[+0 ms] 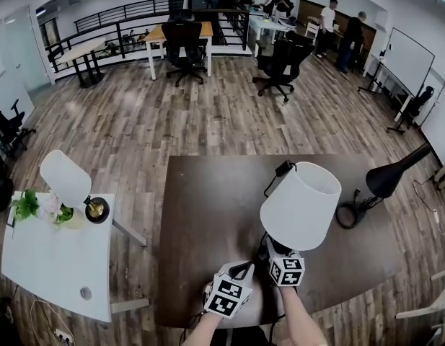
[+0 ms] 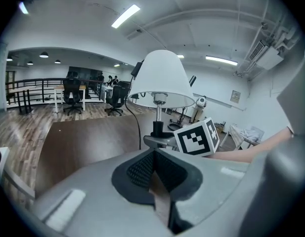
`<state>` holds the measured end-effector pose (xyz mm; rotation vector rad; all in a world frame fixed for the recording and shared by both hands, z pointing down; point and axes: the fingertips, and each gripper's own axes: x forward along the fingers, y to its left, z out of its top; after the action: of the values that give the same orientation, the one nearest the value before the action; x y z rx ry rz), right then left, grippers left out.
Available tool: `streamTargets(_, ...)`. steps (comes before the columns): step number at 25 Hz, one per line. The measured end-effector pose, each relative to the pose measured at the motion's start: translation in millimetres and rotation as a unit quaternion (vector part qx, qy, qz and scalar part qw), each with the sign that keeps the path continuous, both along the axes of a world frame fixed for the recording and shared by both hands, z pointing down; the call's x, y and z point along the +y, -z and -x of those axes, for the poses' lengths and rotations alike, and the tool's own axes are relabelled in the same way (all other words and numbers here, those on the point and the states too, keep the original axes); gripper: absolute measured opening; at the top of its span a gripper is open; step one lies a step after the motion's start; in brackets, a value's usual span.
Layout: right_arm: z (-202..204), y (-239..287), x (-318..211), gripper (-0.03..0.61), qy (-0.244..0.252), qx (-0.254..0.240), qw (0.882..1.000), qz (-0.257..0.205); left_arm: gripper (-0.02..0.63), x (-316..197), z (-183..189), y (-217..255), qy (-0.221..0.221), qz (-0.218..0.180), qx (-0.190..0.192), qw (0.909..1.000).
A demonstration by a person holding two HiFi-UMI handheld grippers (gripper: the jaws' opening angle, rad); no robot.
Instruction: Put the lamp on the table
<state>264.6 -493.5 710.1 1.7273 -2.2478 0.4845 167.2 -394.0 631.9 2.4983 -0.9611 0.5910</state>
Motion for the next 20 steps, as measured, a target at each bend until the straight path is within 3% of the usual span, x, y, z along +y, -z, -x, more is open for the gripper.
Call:
streamTargets(6,0.2,-8.1,-3.8,0.190,0.002,-0.004,1.000,-0.008,0.000,-2.5,9.4,-5.8,0.018,0.010,-0.005,0.9998)
streamTargets(12,-1.1,-15.3,-1.7,0.192,-0.007,0.031,0.999,-0.023,0.000,-2.4,22.3,-16.0,0.039,0.024,-0.007,0.9989)
streamTargets(20,12.2,-33.3,12.7,0.193,0.022,0.035,0.999,-0.028,0.000,3.8,22.6,-28.3,0.040,0.034,0.000,0.9986)
